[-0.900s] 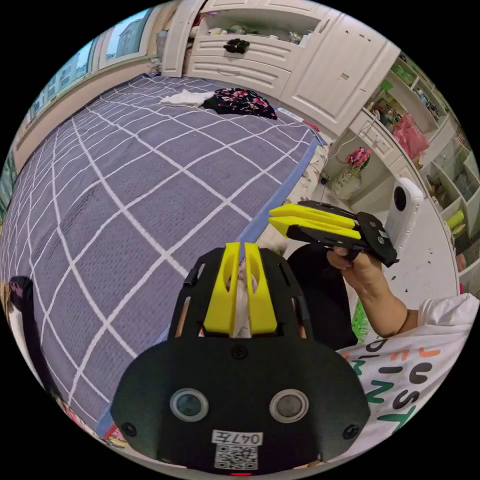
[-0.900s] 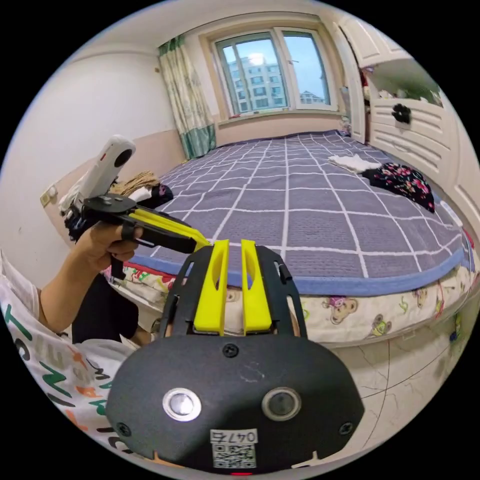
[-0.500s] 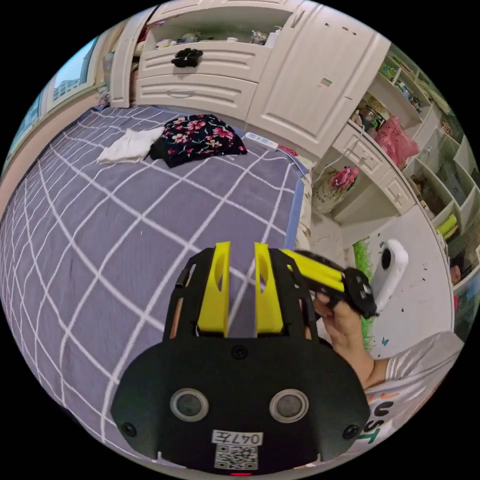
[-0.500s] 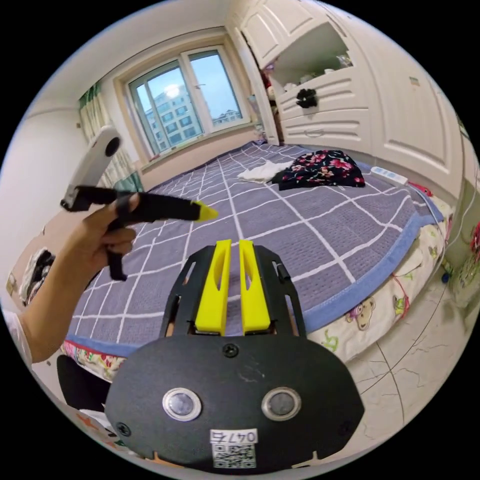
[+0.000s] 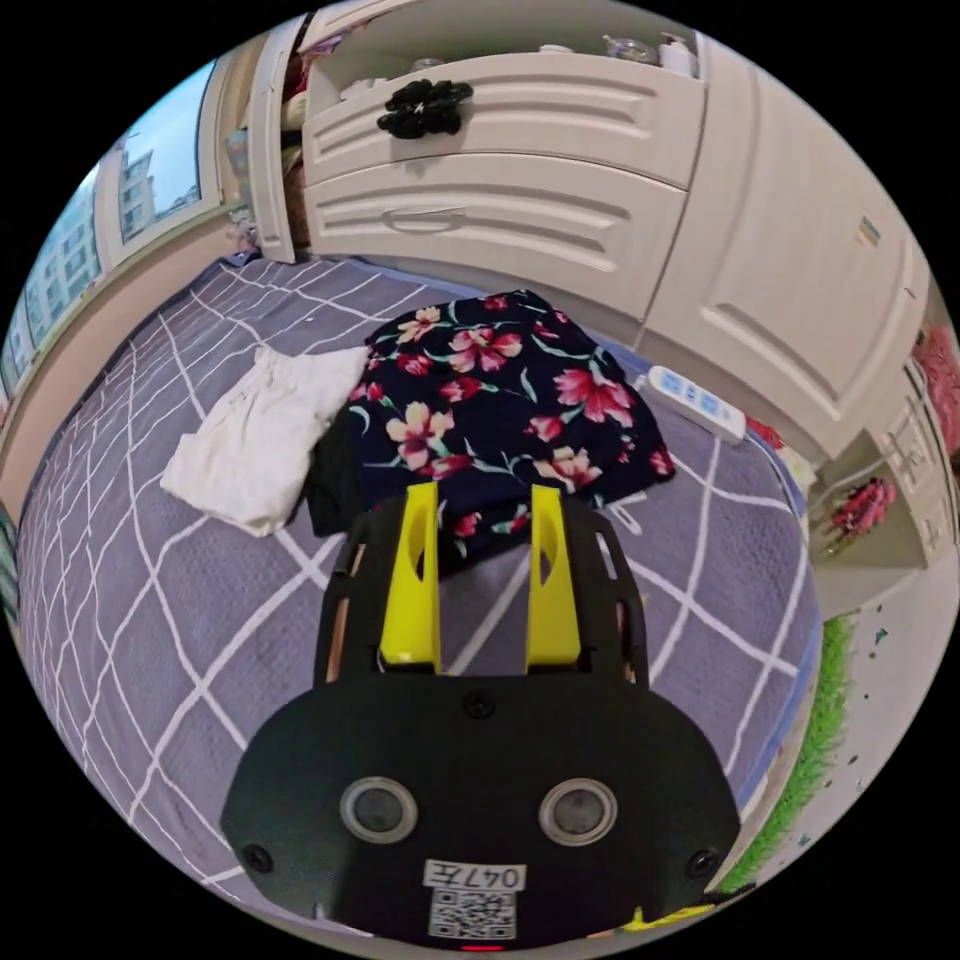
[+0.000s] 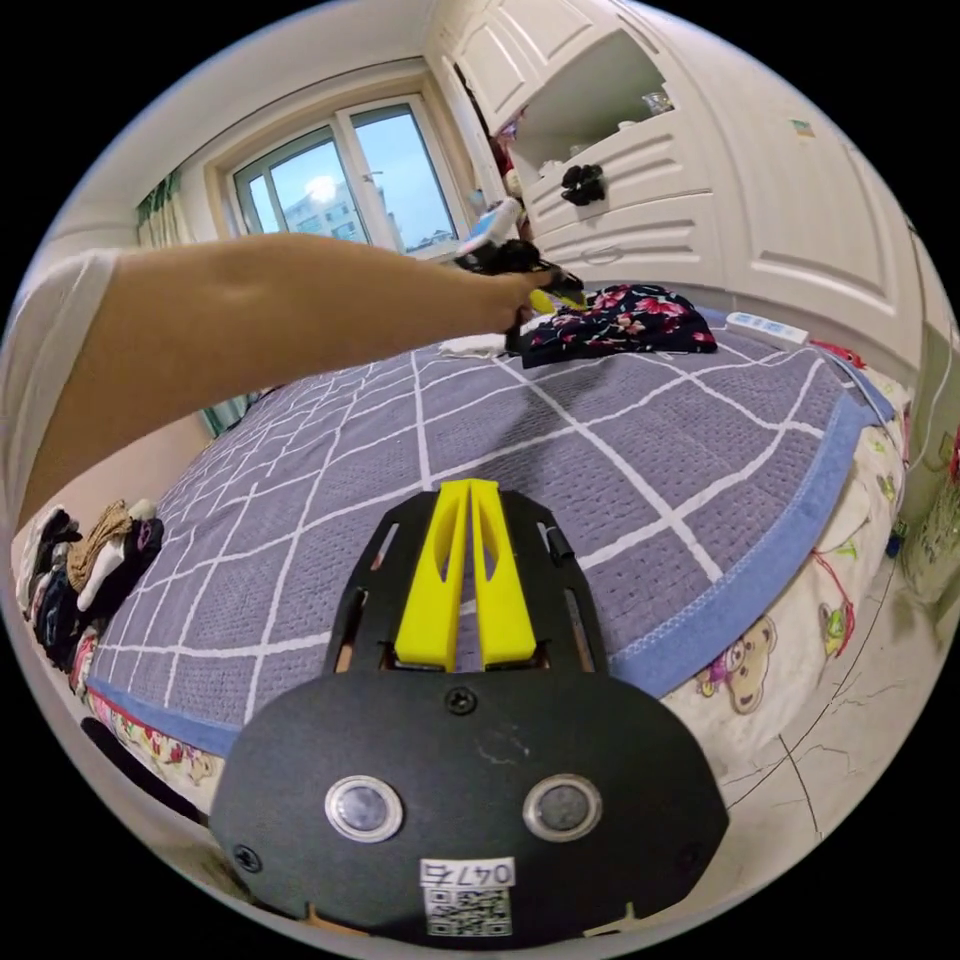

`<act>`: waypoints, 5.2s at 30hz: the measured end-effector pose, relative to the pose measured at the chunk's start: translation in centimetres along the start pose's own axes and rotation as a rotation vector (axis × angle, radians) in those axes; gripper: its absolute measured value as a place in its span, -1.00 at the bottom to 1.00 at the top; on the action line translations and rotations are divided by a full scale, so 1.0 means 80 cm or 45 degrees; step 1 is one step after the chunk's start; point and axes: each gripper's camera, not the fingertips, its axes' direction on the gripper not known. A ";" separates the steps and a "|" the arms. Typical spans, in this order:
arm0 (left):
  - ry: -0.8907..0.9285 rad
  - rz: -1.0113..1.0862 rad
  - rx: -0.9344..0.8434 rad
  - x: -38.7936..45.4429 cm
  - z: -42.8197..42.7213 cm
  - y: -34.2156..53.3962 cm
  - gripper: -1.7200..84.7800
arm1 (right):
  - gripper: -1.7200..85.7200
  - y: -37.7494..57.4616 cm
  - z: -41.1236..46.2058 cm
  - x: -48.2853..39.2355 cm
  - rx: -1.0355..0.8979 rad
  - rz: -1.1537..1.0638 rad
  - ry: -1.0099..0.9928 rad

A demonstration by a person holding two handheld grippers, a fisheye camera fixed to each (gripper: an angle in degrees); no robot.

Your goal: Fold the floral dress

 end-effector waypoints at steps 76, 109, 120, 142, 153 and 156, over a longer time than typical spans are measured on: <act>-0.063 -0.558 0.461 -0.199 -0.917 0.795 -0.98 | -0.92 -0.089 -0.068 -0.606 -0.087 -0.910 -1.184; -0.201 -0.968 0.305 -0.383 -0.928 0.995 -0.97 | -0.95 0.124 -0.038 -0.790 -0.336 -0.968 -0.322; -0.174 -0.779 0.243 -0.346 -0.941 0.972 -0.98 | -0.96 -0.068 -0.186 -0.742 -0.011 -0.870 -0.065; -0.276 -0.196 0.340 -0.154 -1.075 0.834 -0.97 | -0.96 -0.209 -0.413 -0.715 0.212 -0.996 0.095; -0.315 -0.652 0.215 -0.305 -1.073 0.813 -0.81 | -0.76 -0.364 -0.087 -0.670 0.070 -0.676 0.155; -0.391 -0.727 0.219 -0.316 -1.108 0.854 -0.77 | -0.65 -0.341 -0.019 -0.636 0.041 -0.602 0.211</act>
